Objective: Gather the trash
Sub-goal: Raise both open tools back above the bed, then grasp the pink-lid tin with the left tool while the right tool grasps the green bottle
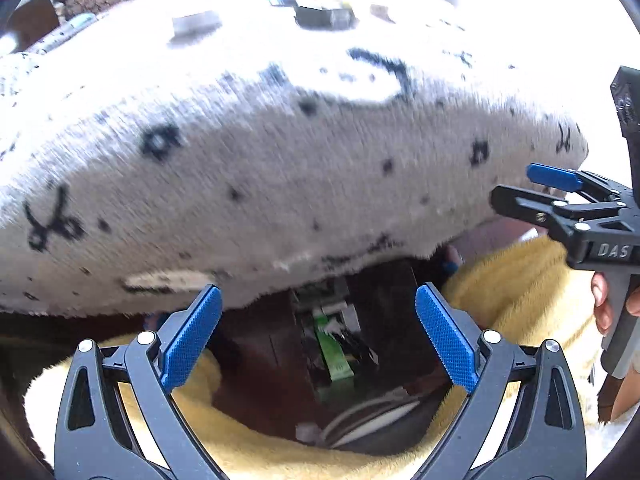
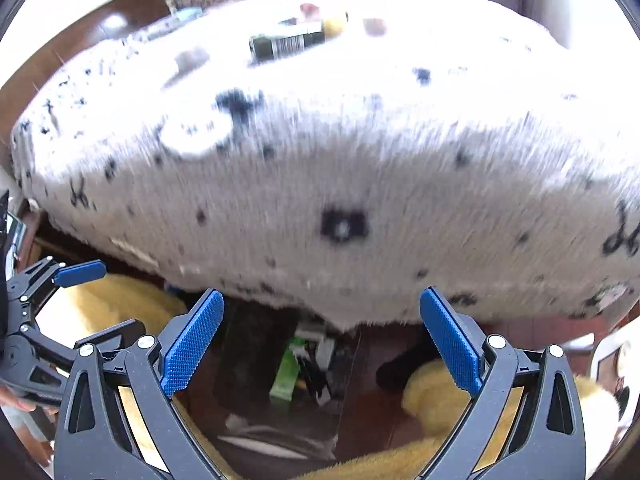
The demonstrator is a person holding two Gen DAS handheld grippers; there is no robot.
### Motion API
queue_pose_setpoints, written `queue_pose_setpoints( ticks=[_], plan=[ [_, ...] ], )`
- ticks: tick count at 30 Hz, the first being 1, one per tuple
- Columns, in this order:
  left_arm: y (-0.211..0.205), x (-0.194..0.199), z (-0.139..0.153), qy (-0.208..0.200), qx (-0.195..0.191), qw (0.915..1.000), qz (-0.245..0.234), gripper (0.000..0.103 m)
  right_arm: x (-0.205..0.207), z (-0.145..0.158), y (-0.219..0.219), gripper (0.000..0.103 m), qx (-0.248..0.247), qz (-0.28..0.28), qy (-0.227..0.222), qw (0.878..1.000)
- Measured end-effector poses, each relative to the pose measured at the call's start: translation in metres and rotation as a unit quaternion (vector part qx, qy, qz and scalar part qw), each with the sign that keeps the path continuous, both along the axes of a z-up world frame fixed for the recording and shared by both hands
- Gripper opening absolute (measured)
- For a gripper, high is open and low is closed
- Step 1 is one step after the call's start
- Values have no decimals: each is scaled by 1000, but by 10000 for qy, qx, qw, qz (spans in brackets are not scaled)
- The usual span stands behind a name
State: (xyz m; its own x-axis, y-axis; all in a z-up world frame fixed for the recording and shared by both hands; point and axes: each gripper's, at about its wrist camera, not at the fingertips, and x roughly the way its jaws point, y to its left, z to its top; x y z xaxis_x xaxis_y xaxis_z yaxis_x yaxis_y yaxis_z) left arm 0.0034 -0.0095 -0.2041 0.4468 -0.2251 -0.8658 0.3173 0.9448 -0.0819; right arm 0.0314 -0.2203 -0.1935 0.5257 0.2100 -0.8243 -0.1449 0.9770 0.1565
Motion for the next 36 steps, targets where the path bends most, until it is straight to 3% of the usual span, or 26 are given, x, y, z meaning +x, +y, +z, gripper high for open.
queue_pose_setpoints(
  ticks=[9, 16, 36],
  plan=[
    [21, 26, 36, -570, 67, 9979, 284, 92, 26, 42, 0, 99, -133, -3, -574, 9983],
    [36, 73, 47, -785, 163, 9957, 467, 92, 66, 58, 0, 99, -132, -119, -742, 9971],
    [54, 213, 53, -903, 335, 9929, 704, 92, 205, 21, 64, 98, -176, 443, -574, 9972]
  ],
)
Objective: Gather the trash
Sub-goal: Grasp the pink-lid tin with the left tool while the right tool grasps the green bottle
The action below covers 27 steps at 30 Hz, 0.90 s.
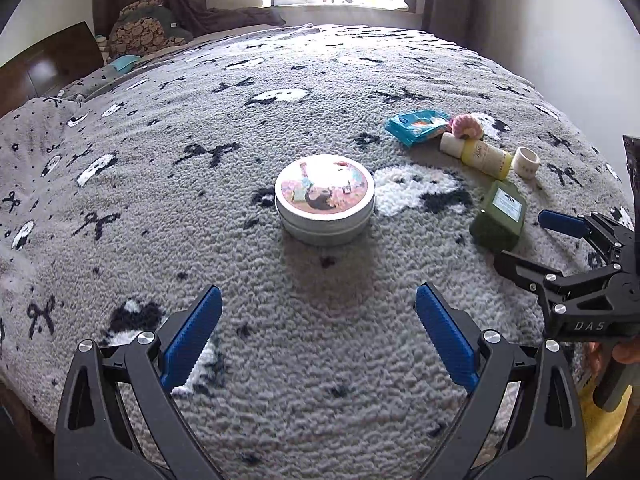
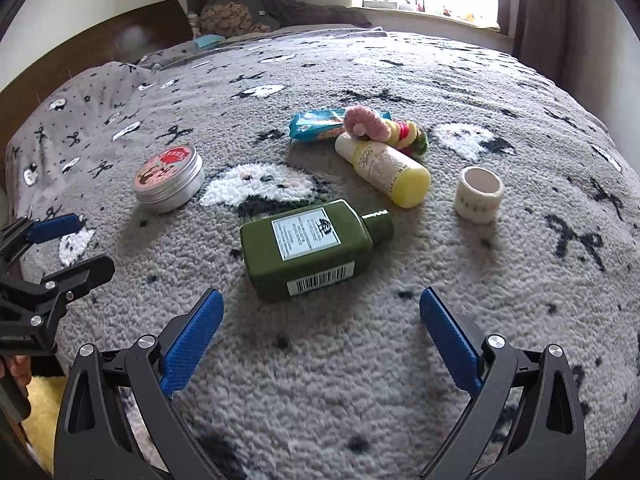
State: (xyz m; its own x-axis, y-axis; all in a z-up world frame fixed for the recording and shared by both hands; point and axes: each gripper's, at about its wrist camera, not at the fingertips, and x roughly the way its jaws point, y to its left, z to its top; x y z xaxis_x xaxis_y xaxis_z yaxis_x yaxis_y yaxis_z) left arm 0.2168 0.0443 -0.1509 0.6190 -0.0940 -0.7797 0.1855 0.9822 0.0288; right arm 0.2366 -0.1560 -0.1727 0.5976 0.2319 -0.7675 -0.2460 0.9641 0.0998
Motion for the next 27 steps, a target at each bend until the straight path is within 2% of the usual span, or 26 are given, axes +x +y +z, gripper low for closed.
queue_pose_setpoints(
  ticks=[2, 6, 9, 10, 11, 14, 20, 27],
  plan=[
    [-2, 13, -2, 32, -67, 10000, -38, 92, 6, -3, 3, 96, 4, -13, 9, 10000],
    [-8, 40, -6, 17, -134, 9999, -34, 92, 16, -5, 7, 86, 24, -50, 14, 10000],
    [-13, 57, -10, 13, -143, 9999, -45, 92, 19, -7, 10, 84, -38, -54, -38, 10000],
    [-15, 62, -12, 8, -89, 10000, -24, 92, 19, -7, 12, 80, -76, 8, -65, 9999],
    [-16, 66, -14, 9, -49, 10000, 6, 92, 19, -8, 12, 71, -126, 29, -95, 9999],
    [-15, 79, -20, 66, -99, 9999, 77, 91, 20, -8, 13, 71, -181, 31, -132, 9997],
    [-13, 91, -25, 138, -143, 9998, 54, 67, 18, -5, 15, 70, -238, 38, -216, 9995],
    [-16, 76, -17, 62, -29, 10000, 16, 67, 7, 2, 10, 70, -243, -8, -269, 9993]
  ],
)
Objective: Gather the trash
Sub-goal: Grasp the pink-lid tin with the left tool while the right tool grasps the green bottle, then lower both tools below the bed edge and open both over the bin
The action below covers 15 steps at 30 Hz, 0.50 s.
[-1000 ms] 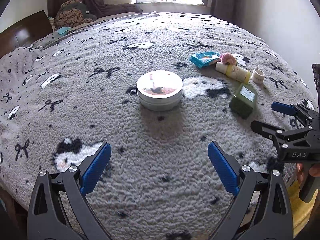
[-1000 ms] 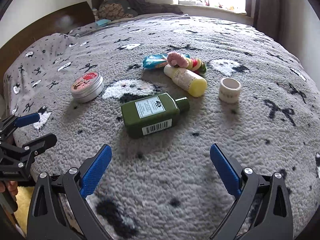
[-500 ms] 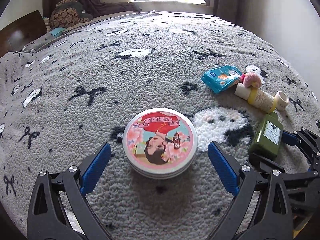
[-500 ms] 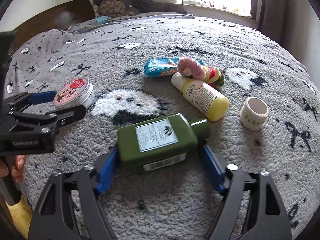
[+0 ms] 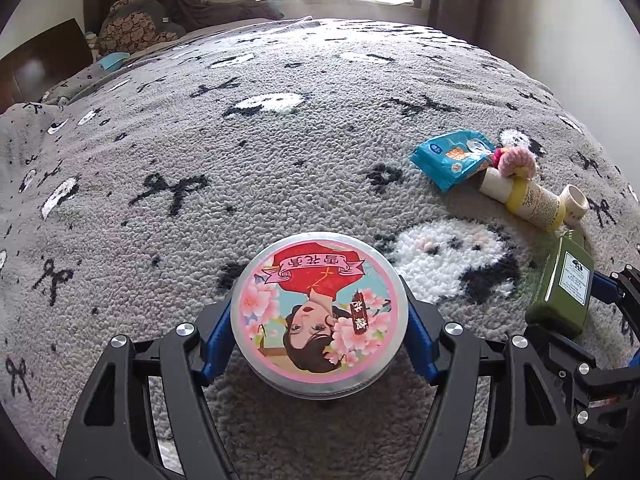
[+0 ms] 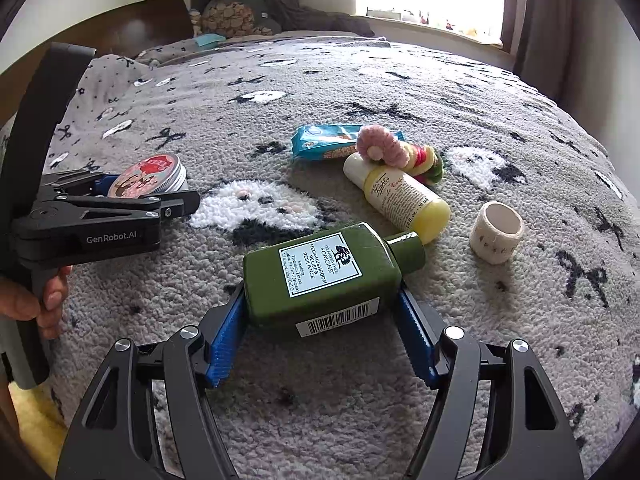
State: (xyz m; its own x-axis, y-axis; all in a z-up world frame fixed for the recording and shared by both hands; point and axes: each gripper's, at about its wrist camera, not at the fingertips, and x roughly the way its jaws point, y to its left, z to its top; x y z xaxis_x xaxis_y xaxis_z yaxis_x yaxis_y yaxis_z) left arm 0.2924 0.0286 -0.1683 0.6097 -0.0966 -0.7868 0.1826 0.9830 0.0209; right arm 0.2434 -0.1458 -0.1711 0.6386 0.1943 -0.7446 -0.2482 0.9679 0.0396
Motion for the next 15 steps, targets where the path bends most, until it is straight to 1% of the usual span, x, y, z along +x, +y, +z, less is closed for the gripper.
queue_pose_setpoints(
  ticks=[5, 15],
  plan=[
    [-7, -25, 13, -119, -5, 9999, -58, 67, -19, 11, -11, 70, -13, -58, -65, 10000],
    [-35, -91, 49, -434, -81, 9985, -317, 67, -72, 44, -43, 70, -48, -247, -399, 9989]
  ],
)
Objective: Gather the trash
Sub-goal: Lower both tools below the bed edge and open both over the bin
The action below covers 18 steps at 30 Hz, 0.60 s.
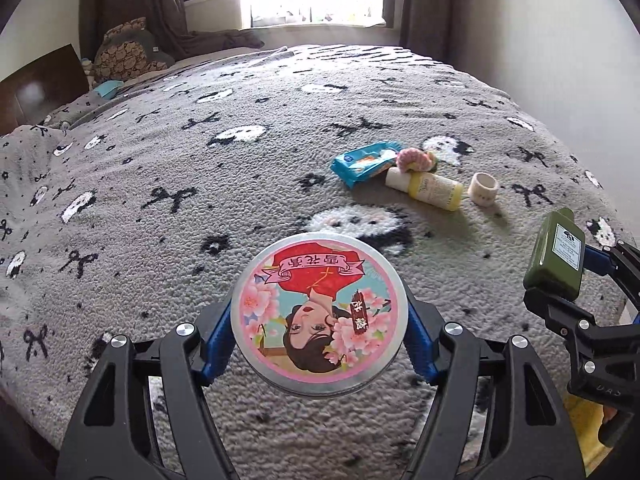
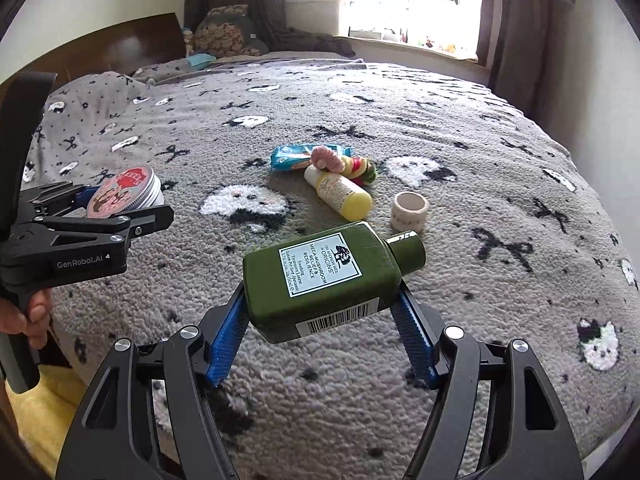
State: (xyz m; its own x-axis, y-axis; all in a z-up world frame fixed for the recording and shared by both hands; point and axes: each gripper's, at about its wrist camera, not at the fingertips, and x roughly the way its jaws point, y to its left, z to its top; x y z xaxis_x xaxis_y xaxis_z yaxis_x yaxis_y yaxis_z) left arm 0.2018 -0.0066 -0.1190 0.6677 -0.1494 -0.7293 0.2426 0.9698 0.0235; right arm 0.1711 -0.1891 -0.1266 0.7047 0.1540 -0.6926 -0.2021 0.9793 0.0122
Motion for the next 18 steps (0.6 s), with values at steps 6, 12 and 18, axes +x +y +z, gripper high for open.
queue_pose_setpoints(
  ticks=[6, 12, 18],
  plan=[
    [-14, -41, 16, -154, -79, 9997, -156, 67, -38, 18, -15, 70, 12, -41, -222, 9997],
    [-24, -81, 26, -275, -136, 9992, -269, 67, -77, 27, -25, 70, 61, -23, -381, 9993],
    [-30, -127, 24, -293, -158, 9987, -394, 67, -115, 30, -31, 70, 89, 72, -404, 9991]
  ],
)
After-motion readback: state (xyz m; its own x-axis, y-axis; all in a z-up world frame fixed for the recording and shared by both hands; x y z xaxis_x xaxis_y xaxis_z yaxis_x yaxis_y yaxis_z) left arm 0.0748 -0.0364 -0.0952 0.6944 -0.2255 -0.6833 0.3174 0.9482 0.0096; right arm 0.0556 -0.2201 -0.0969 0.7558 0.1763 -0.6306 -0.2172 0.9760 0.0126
